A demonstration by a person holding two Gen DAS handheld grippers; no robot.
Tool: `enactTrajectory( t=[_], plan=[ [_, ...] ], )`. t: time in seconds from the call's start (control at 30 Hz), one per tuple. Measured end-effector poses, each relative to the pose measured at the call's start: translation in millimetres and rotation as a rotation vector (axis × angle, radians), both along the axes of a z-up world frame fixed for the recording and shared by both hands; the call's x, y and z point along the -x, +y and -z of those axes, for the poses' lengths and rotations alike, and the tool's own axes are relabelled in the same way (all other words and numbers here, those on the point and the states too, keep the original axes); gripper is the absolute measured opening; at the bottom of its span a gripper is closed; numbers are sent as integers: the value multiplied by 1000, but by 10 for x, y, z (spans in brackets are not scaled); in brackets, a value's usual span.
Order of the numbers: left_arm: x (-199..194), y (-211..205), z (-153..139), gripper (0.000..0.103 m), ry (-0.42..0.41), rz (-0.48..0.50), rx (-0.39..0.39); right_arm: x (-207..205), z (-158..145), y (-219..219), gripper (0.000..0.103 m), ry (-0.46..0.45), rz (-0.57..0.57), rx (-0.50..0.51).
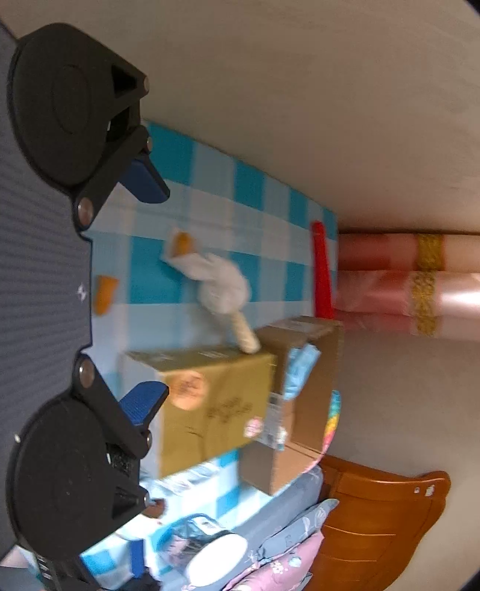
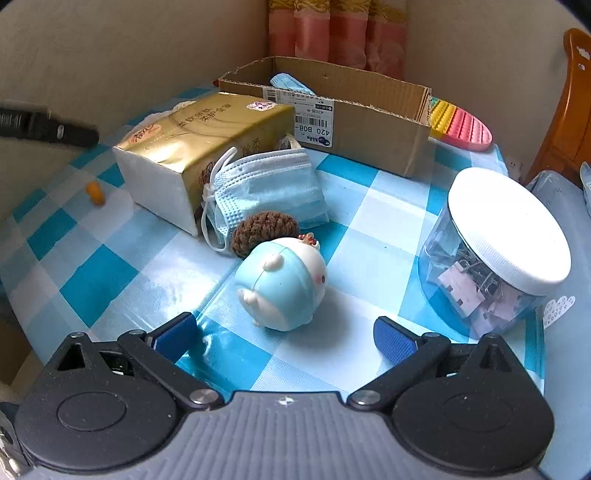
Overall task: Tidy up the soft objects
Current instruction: 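Grasp the orange earplug on the cloth with the left tool, then grasp the light blue piggy toy with the right tool while the left holds the earplug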
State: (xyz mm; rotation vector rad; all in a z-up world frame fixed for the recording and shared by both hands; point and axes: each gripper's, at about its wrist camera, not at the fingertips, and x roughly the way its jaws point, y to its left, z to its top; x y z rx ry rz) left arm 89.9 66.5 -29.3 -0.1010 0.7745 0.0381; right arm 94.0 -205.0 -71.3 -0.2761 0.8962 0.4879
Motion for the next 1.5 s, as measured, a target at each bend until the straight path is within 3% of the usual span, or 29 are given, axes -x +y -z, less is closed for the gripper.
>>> enactTrajectory(
  t=[0.2, 0.33, 0.43, 0.57, 0.73, 0.97, 1.07, 1.13, 1.5],
  plan=[
    [117, -49, 289, 102, 42, 23, 7, 11, 18, -19, 103, -15, -7, -7],
    [162, -85, 415, 102, 22, 48, -6, 24, 14, -20, 103, -18, 2, -8],
    [186, -82, 461, 102, 2, 84, -6, 37, 18, -25, 103, -25, 4, -12],
    [148, -72, 532, 102, 36, 78, -14, 54, 25, -39, 103, -37, 4, -20],
    [145, -97, 569, 103, 22, 104, -66, 64, 26, -47, 103, -43, 7, -24],
    [124, -59, 577, 101, 11, 113, -60, 75, 28, -52, 103, -49, 9, -28],
    [132, -67, 561, 87, 0, 122, -60, 75, 28, -53, 103, -49, 9, -28],
    [142, -83, 531, 71, -12, 143, -60, 76, 30, -54, 103, -49, 8, -28],
    [140, -59, 491, 37, -34, 154, -62, 82, 37, -57, 103, -53, 8, -31]
  ],
)
